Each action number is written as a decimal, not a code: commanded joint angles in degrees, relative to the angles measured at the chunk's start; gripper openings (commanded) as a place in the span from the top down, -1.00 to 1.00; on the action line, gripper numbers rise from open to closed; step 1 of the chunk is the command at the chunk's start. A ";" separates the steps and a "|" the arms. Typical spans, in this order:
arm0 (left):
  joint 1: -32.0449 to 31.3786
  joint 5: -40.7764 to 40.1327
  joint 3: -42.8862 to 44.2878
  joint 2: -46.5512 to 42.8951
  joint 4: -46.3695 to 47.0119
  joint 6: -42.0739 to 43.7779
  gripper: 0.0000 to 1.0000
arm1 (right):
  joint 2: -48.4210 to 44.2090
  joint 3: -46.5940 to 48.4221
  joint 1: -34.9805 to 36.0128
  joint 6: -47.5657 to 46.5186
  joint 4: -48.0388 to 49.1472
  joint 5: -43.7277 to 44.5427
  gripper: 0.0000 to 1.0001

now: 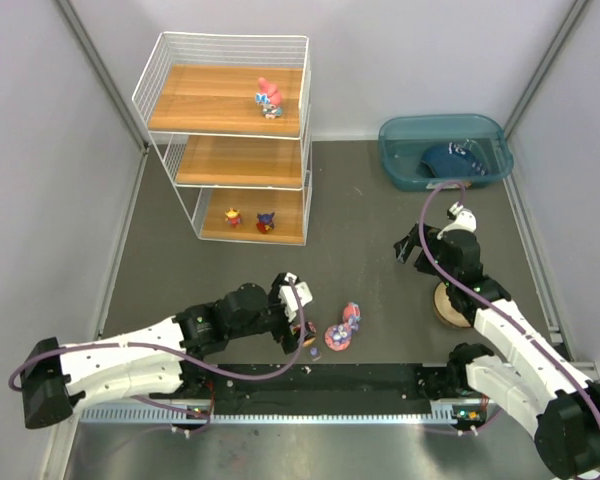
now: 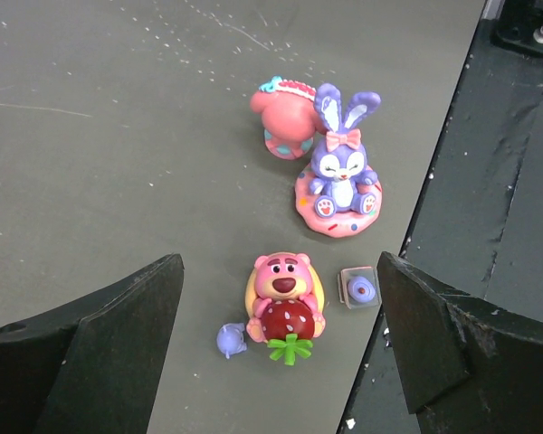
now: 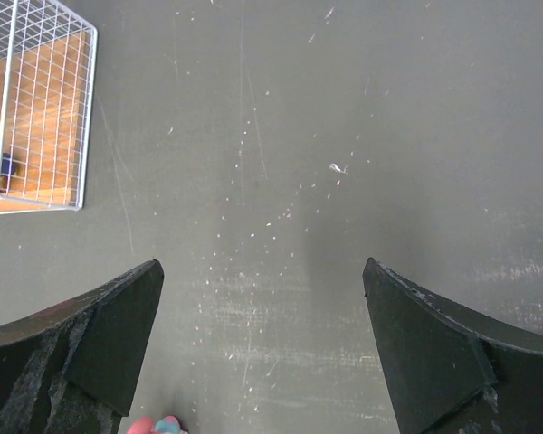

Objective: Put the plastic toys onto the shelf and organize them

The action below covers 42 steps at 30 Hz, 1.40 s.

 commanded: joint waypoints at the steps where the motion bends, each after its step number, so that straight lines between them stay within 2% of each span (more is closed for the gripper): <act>1: -0.59 0.68 -1.80 2.27 5.04 -0.82 -0.87 | -1.27 0.09 0.43 0.55 2.00 -0.32 -0.88; 9: -1.29 2.88 -4.52 5.35 9.25 -4.24 -0.82 | -1.27 -0.17 0.43 0.81 2.52 -0.67 -0.87; 15: -1.56 0.86 -4.88 7.72 8.90 -8.98 -0.66 | -1.09 -0.53 0.43 0.73 2.88 -0.58 -0.87; 25: -1.82 -2.39 -4.79 12.74 8.29 -14.79 -0.54 | -0.65 -0.79 0.43 1.08 3.23 -0.58 -0.87; 35: -1.82 -1.60 -1.28 17.39 3.37 -16.64 -0.11 | -0.65 -0.79 0.43 1.08 3.23 -0.41 -0.88; 36: -1.82 -1.60 -0.93 17.66 3.19 -16.73 0.01 | -0.57 -0.79 0.43 1.08 3.32 -0.40 -0.88; 42: -1.82 -0.99 0.04 18.36 2.14 -16.81 0.39 | -0.57 -0.79 0.43 0.99 3.32 -0.40 -0.88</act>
